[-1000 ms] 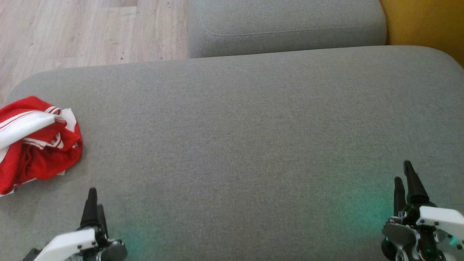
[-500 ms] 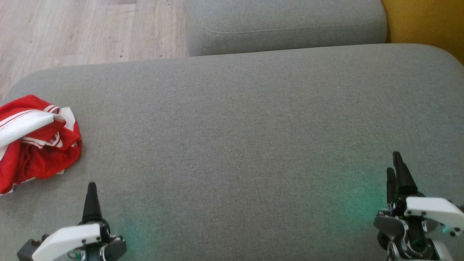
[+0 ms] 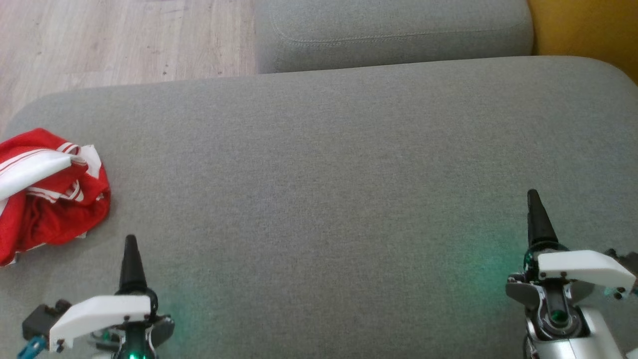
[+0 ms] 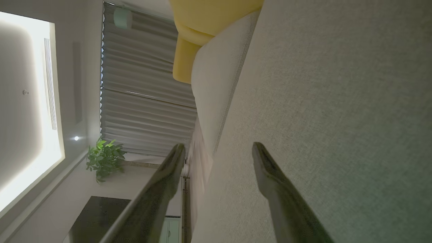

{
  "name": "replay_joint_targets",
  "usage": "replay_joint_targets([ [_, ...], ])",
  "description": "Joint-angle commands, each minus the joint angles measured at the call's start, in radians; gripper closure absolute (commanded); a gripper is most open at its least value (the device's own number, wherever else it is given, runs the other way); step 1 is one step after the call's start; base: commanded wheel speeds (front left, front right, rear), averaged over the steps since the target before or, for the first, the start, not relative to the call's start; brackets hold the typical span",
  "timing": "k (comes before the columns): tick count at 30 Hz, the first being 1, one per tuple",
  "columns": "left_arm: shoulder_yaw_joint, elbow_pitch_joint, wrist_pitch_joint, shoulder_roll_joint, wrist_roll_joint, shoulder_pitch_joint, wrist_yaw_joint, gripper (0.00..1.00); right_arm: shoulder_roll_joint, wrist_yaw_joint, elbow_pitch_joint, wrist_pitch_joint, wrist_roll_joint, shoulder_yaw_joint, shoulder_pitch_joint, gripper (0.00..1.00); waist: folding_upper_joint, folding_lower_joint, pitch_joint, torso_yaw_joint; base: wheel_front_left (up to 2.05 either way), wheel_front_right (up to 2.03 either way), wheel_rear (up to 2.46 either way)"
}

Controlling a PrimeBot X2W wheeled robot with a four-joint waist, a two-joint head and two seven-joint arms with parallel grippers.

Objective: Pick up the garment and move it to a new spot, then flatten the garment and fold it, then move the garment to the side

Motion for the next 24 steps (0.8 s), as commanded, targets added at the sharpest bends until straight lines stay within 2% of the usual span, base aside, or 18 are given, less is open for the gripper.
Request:
replay_joint_targets([
  [1,0.0,-0.028,-0.017,0.026,0.045,-0.064,-0.002,0.0,-0.018,0.0,-0.024,-0.014,-0.041,0.015,-0.067,0.0,0.0,0.0,0.0,-0.001,0.0,0.0,0.0],
  [24,-0.016,0.014,-0.081,0.038,0.36,-0.099,0.0,0.0,-0.005,0.0,0.022,-0.078,-0.33,0.057,-0.117,0.0,0.0,0.0,0.006,-0.003,0.0,0.0,0.0],
])
